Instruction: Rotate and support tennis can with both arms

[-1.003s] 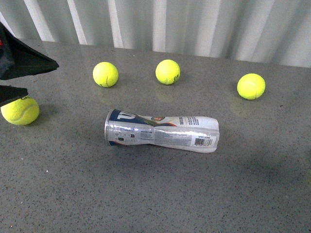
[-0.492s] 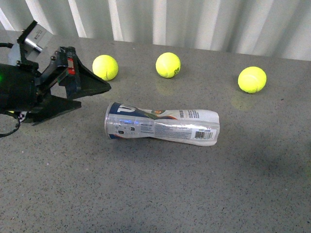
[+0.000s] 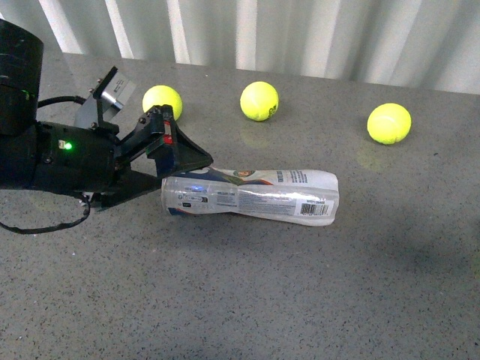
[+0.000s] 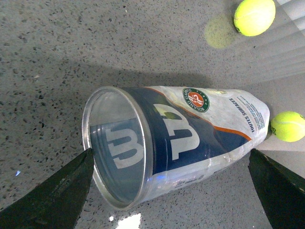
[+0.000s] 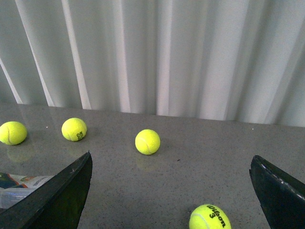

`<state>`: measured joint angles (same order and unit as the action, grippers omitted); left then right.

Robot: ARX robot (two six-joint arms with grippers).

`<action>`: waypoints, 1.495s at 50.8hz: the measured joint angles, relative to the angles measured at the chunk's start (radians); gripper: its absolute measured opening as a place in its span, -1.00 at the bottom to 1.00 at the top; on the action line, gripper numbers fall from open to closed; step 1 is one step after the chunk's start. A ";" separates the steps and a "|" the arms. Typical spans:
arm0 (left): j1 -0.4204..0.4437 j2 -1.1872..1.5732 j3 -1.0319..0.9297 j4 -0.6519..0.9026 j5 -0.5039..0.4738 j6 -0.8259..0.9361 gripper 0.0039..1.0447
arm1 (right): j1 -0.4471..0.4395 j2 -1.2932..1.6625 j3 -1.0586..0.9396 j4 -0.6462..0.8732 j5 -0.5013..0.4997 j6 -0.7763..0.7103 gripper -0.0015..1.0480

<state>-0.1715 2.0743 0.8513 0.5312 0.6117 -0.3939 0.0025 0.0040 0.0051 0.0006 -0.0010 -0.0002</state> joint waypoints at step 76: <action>-0.517 -0.037 1.041 -1.612 -0.729 0.915 -0.94 | 0.000 0.000 0.000 0.000 0.000 0.000 0.86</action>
<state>-0.6888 2.0369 1.8927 -1.0813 -0.1169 0.5213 0.0025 0.0036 0.0051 0.0006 -0.0010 -0.0002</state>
